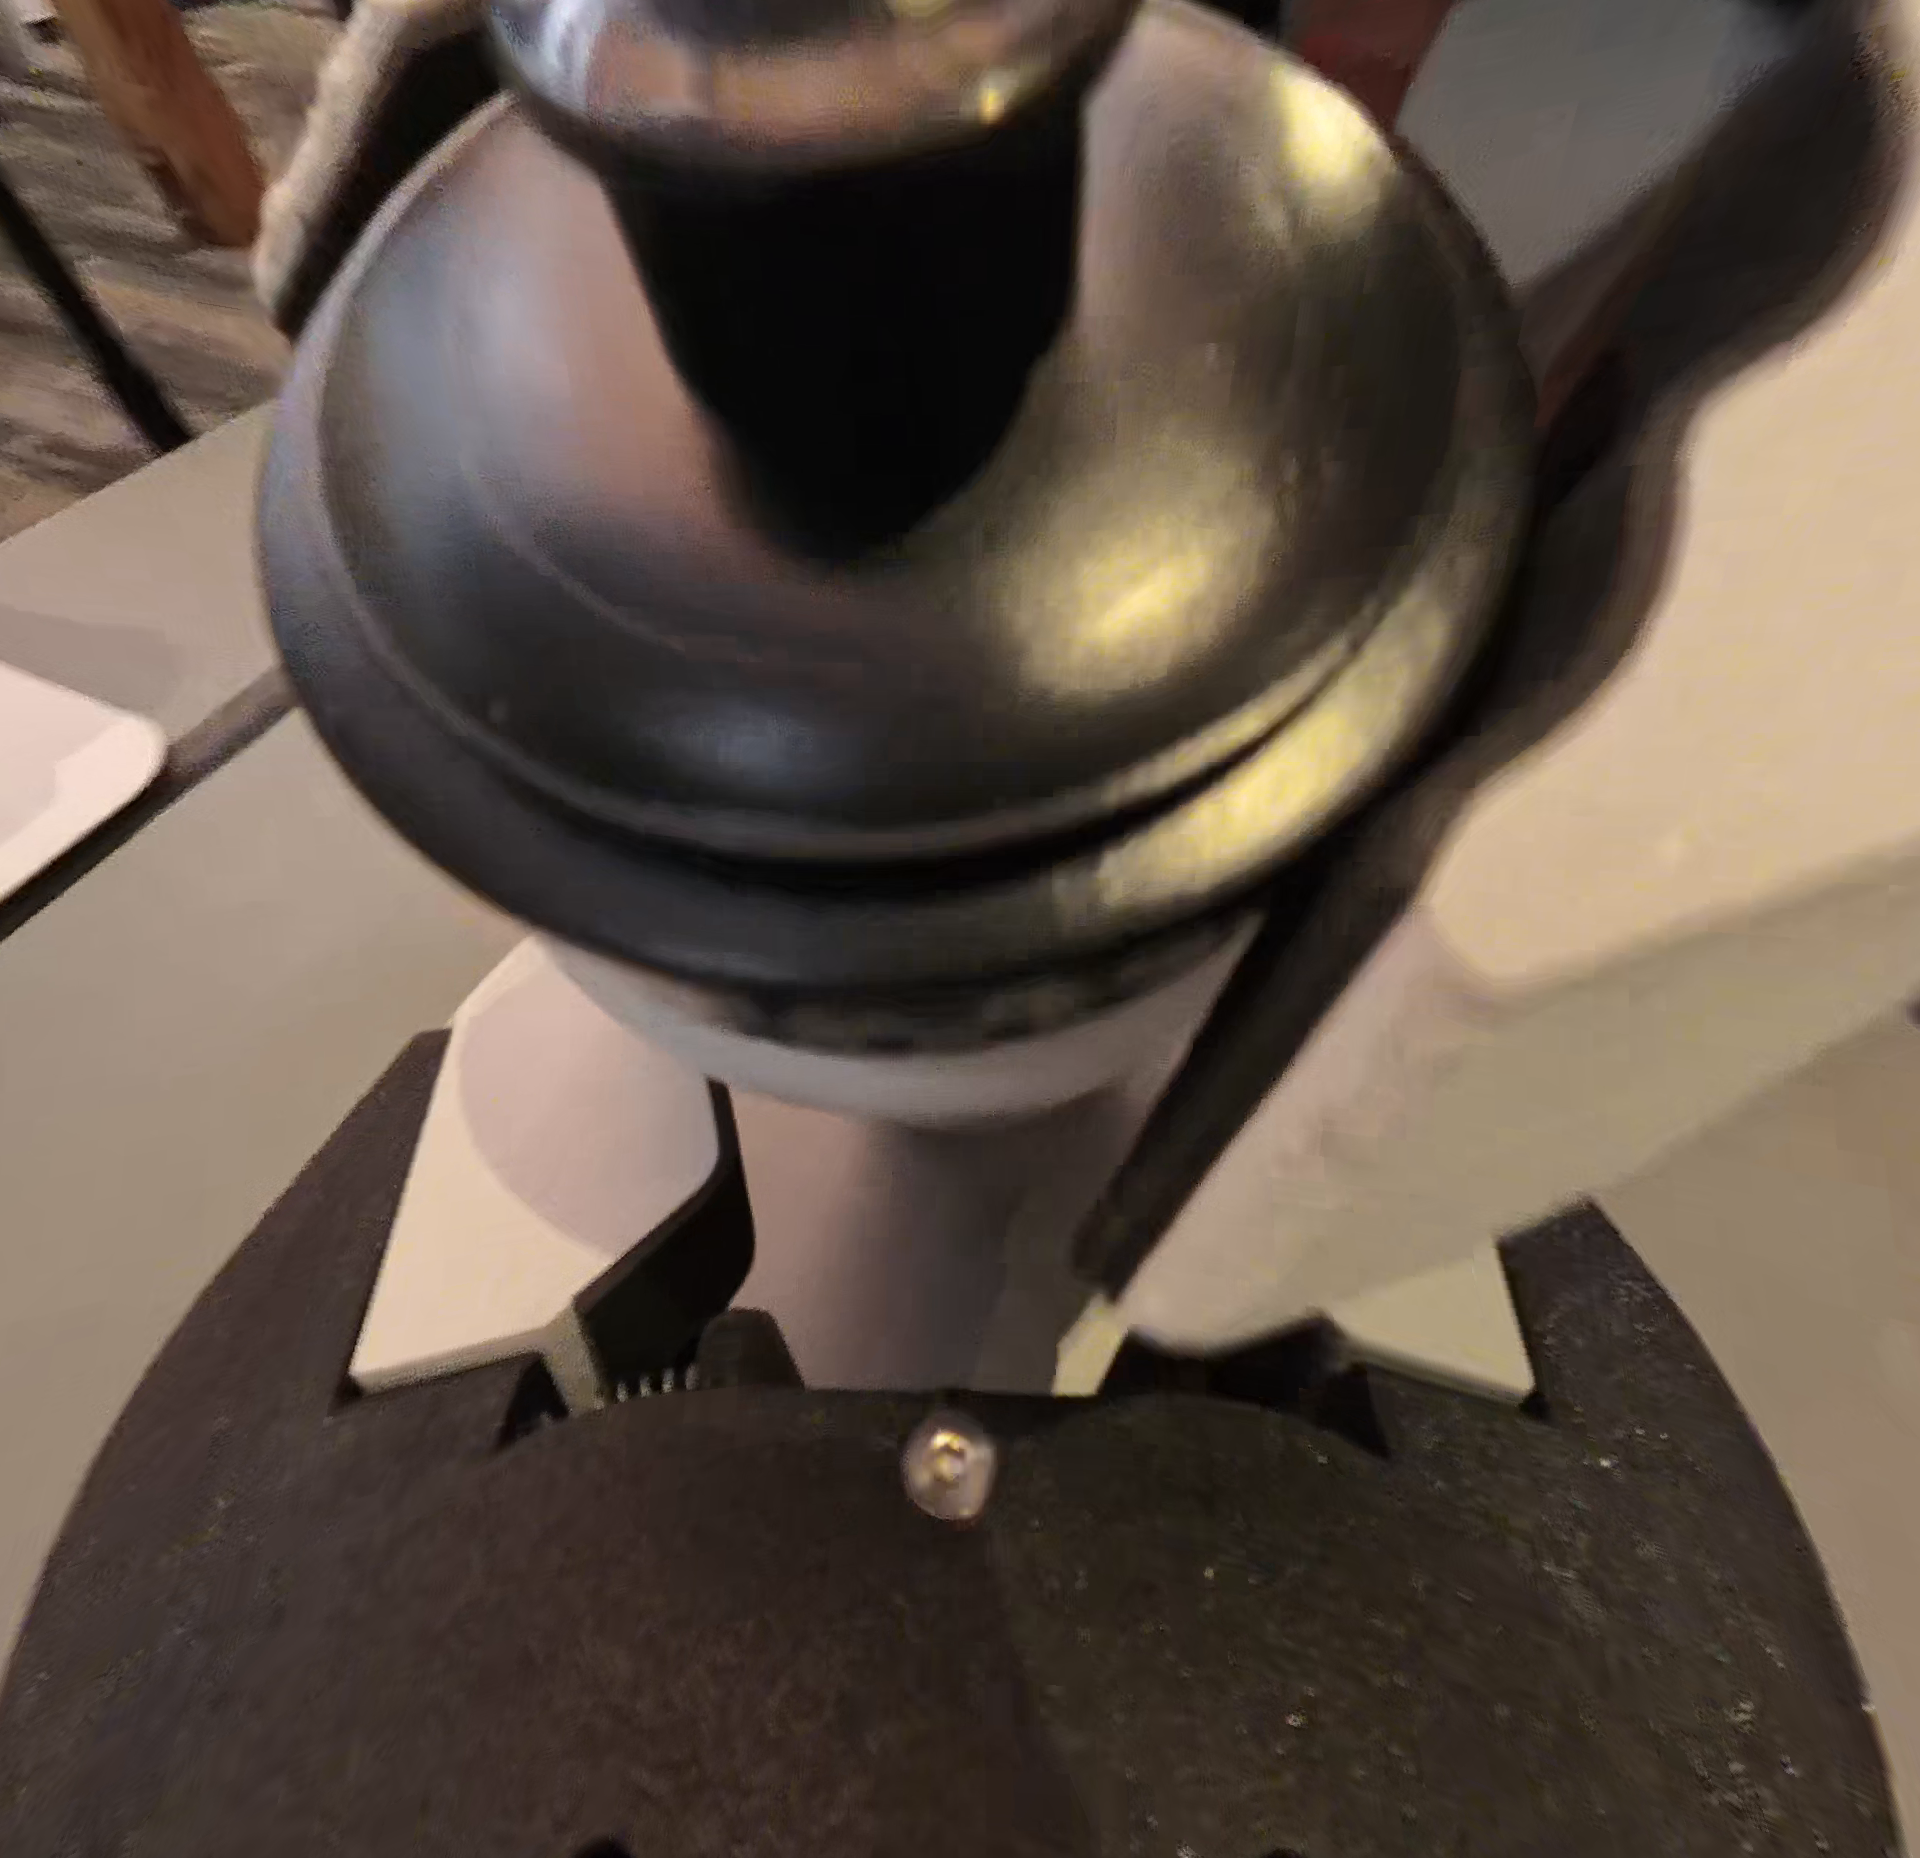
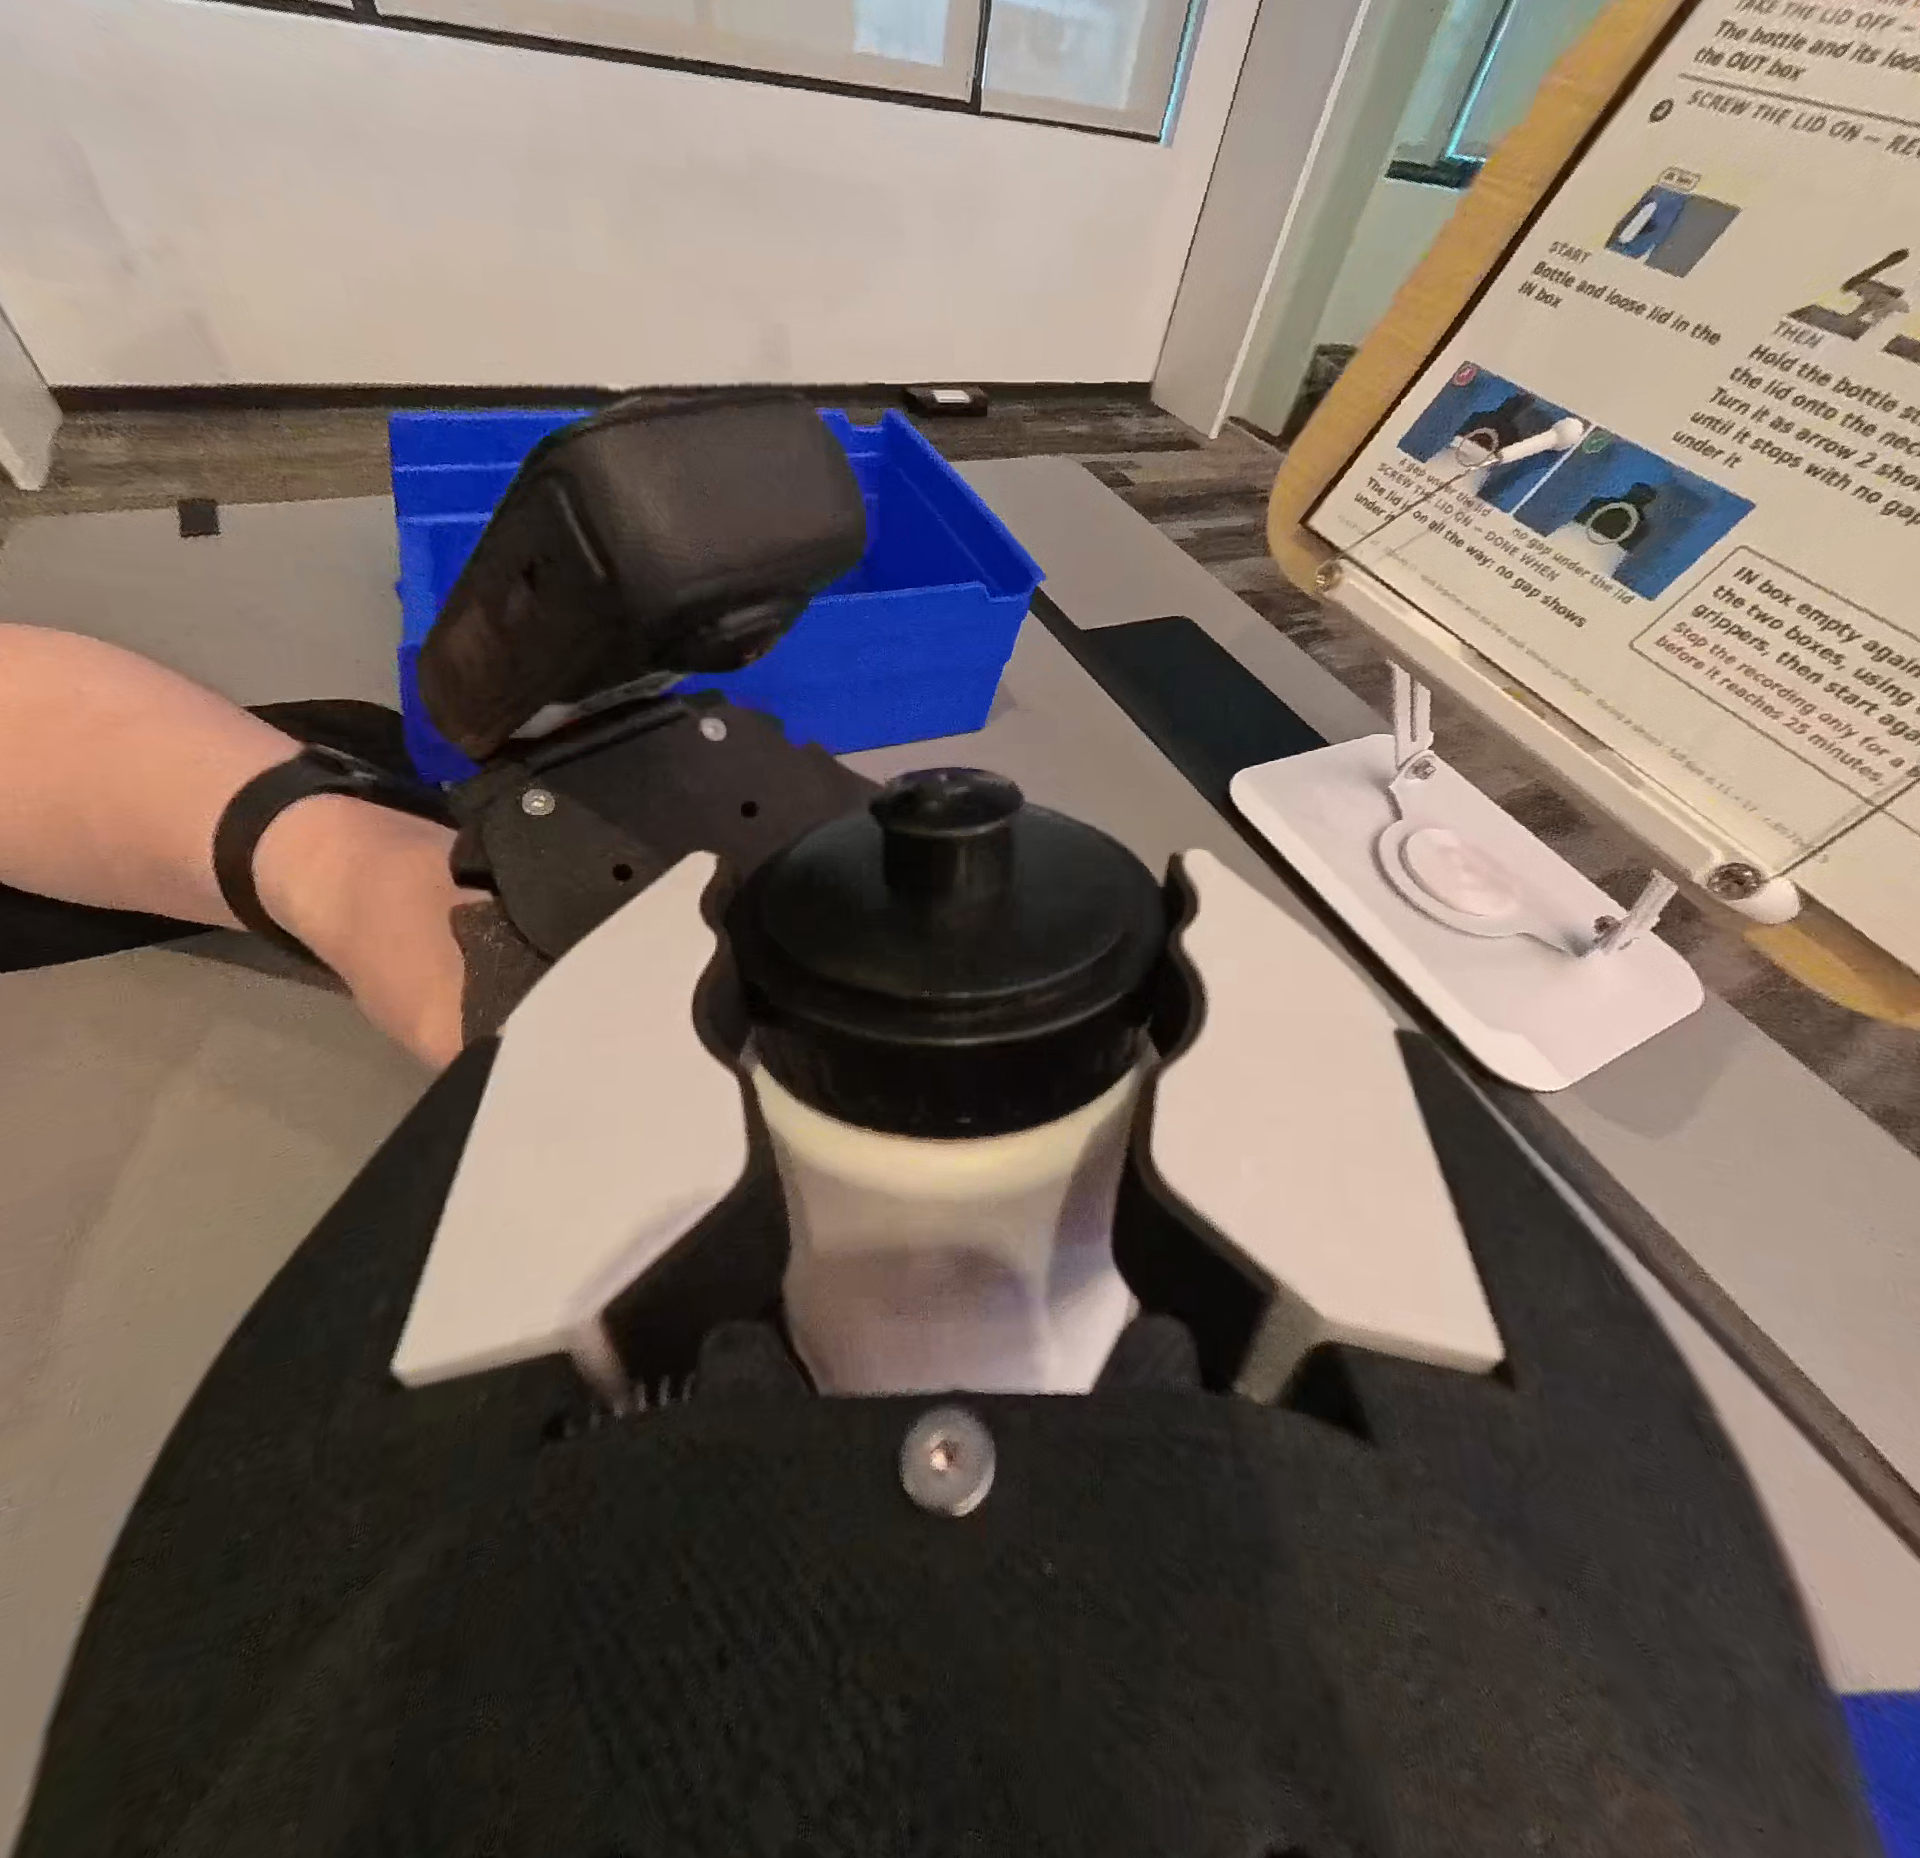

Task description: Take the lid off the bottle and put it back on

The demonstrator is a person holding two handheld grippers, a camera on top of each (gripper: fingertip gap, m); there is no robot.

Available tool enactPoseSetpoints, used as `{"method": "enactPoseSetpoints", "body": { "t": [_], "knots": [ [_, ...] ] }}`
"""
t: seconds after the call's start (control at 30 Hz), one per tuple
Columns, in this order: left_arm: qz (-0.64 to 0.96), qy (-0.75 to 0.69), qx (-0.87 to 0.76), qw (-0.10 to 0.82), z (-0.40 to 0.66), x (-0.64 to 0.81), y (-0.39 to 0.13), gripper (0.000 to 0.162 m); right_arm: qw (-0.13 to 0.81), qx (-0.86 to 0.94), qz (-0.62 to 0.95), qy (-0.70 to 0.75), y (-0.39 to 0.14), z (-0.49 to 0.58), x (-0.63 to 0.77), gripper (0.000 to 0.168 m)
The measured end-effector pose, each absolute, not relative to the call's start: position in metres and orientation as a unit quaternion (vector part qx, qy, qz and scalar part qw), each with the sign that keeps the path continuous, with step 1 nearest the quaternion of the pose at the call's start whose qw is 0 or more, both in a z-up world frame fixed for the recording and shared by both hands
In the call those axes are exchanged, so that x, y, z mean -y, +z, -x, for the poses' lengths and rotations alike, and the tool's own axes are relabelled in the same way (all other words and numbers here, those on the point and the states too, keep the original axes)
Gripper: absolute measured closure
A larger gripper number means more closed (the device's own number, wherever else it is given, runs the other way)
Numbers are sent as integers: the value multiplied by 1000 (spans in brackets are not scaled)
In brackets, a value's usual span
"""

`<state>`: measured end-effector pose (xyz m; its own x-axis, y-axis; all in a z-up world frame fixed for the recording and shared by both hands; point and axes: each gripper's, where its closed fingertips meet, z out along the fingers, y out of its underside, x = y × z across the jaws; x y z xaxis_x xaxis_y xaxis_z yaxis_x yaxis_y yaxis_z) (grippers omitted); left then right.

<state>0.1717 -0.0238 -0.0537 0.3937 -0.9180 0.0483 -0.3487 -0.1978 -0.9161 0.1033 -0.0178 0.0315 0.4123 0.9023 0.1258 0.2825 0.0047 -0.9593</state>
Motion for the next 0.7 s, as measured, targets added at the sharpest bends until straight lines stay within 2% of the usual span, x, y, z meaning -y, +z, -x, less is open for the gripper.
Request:
{"method": "enactPoseSetpoints", "body": {
  "t": [0.03,0.1,0.2,0.33,0.4,0.47,0.7],
  "knots": [
    [694,-343,-448,448,-174,26,-52,69,535,450,647,305,33,-105,16,90],
    [673,-385,-432,460,-174,25,-43,70,517,418,656,358,36,-111,11,89],
    [648,-442,-409,467,-173,25,-30,60,473,357,651,475,45,-117,8,90],
    [641,-427,-445,458,-176,32,-33,54,429,358,620,551,40,-112,13,90],
    [645,-397,-459,465,-177,31,-39,50,439,384,600,547,39,-109,18,90],
    [638,-390,-465,474,-177,31,-41,56,457,420,581,525,39,-108,24,90],
    [612,-350,-498,505,-176,31,-43,58,466,482,569,476,39,-109,35,88]
  ]
}}
